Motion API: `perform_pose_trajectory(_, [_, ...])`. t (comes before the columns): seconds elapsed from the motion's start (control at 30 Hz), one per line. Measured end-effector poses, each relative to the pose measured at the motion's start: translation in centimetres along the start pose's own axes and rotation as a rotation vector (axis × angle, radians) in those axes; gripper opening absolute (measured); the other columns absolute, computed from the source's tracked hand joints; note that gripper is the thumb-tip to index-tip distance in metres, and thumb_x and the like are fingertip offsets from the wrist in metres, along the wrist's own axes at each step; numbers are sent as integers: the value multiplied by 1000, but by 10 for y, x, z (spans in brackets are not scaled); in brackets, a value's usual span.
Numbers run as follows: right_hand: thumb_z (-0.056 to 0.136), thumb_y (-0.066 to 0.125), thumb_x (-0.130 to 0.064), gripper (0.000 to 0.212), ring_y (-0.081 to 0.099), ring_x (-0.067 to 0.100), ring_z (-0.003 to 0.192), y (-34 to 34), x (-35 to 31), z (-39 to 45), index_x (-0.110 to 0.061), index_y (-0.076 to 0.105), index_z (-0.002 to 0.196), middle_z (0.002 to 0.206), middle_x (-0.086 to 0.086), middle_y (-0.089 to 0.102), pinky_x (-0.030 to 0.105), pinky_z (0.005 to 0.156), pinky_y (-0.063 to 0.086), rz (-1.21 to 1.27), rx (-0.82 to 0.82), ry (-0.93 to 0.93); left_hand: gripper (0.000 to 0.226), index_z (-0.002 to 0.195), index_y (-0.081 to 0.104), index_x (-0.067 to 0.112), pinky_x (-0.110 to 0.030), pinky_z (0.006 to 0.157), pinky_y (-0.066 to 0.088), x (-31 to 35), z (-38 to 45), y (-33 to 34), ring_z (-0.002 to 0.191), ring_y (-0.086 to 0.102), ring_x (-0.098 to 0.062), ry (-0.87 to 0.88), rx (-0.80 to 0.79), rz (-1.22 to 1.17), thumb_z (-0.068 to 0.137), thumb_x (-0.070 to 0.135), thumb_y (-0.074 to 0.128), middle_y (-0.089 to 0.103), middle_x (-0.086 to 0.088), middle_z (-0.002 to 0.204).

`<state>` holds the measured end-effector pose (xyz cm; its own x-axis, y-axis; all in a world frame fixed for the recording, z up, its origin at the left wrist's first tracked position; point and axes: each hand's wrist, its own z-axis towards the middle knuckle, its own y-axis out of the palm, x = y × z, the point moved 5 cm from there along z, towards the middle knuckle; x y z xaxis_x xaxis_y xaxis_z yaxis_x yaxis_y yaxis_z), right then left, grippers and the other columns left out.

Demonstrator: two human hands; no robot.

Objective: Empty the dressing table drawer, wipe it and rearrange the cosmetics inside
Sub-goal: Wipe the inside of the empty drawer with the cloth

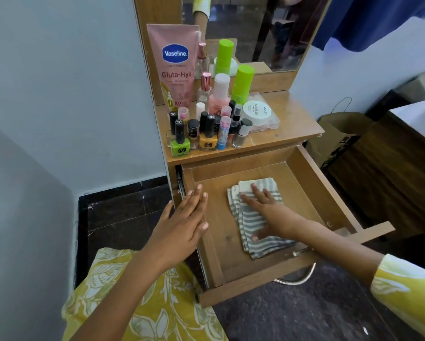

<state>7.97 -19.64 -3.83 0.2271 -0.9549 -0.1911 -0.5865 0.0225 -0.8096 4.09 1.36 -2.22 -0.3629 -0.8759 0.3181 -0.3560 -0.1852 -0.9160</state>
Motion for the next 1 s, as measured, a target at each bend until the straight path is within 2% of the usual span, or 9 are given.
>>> perform_pose_trajectory(0.13, [77,71,-36,118,-27,37,138,17,-50,-2,-27,-25,145,148,7,-38,53,113,0,-95,-110,-31,61,137,-30,33,-32,109,-19,1,0,-2,130,-38,-1,1,-11,-3,86,56,-5,-45,16,140])
perform_pose_trajectory(0.27, [85,63,-10,108,-28,46,134,27,-84,2,-23,-26,145,145,16,-41,62,114,4,-152,-155,-35,61,136,-32,33,-33,110,-19,1,0,-1,130,-38,-1,-4,-13,30,85,59,-8,-46,16,139])
perform_pose_trajectory(0.37, [86,60,-5,107,-27,48,134,26,-86,3,-20,-27,145,146,17,-40,62,114,10,-174,-149,-21,62,135,-33,33,-33,109,-19,1,0,-2,130,-38,-2,-6,-22,35,83,59,-11,-46,15,139])
perform_pose_trajectory(0.47, [82,67,-15,114,-27,44,136,30,-77,2,-17,-29,143,146,14,-41,61,114,9,-203,-165,-20,62,137,-32,31,-33,109,-19,1,-1,-2,129,-38,-1,-13,-47,16,87,53,-2,-46,15,140])
perform_pose_trajectory(0.57, [78,72,-31,121,-28,39,136,22,-45,-1,-16,-30,142,138,8,-45,57,115,11,-241,-176,8,64,138,-33,30,-33,108,-20,1,-1,-2,128,-40,0,8,-51,40,86,59,-8,-48,16,138])
perform_pose_trajectory(0.63, [80,68,-40,121,-32,36,131,8,-12,-9,-12,-33,139,132,9,-44,49,114,0,-318,-186,49,60,138,-32,29,-34,109,-19,1,-1,-3,131,-38,-2,0,-55,33,95,54,2,-48,15,138])
perform_pose_trajectory(0.73, [82,63,-48,120,-33,37,131,-8,31,-22,-3,-35,134,144,19,-38,45,109,-14,-323,-184,129,60,139,-31,27,-35,111,-18,2,-1,-3,131,-37,-3,-14,-49,20,99,47,9,-47,13,138])
perform_pose_trajectory(0.9, [82,60,-50,117,-27,43,135,5,21,-17,-2,-35,132,142,21,-37,50,115,-9,-288,-184,115,74,137,-35,28,-31,107,-21,2,-1,-1,124,-43,2,10,-17,16,72,59,-19,-49,15,137])
perform_pose_trajectory(1.0, [83,56,-52,113,-25,48,134,20,-24,-6,-5,-35,131,143,23,-36,56,115,18,-357,-151,25,75,139,-31,27,-31,109,-19,4,-1,-3,127,-40,-1,-3,6,31,72,58,-20,-45,12,140])
